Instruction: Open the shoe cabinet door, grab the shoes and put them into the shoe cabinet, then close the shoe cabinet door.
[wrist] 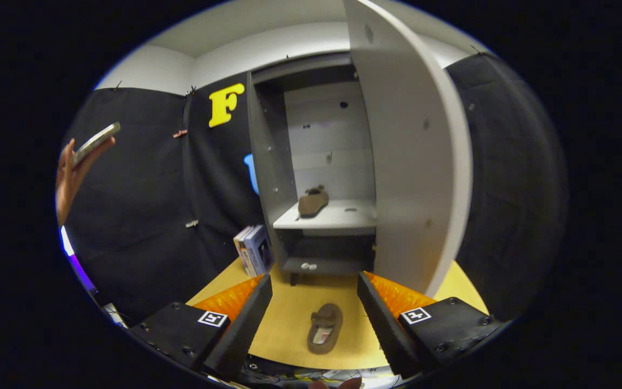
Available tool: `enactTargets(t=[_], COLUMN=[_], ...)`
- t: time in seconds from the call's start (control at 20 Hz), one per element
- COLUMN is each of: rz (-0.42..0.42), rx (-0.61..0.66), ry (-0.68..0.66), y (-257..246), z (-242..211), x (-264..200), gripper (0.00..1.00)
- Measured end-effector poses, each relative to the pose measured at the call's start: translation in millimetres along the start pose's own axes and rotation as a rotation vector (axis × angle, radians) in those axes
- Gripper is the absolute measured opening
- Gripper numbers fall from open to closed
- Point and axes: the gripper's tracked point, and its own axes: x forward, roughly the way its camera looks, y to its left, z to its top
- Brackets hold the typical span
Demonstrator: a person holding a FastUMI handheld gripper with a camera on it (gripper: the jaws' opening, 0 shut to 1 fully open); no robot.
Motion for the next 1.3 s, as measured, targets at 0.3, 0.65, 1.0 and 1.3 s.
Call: enactTargets(t=[0.3, 0.65, 1.0, 1.3], rz=[0.015, -0.039, -0.111, -0.286], rx=[0.052, 0.098, 0.160, 0.120], ry=[0.242, 0.416, 0.522, 0.409], y=[17, 13, -2, -44], z=[-124, -221, -288, -306], x=[78, 141, 193, 252], gripper=[0.99, 0.99, 0.81, 0.40])
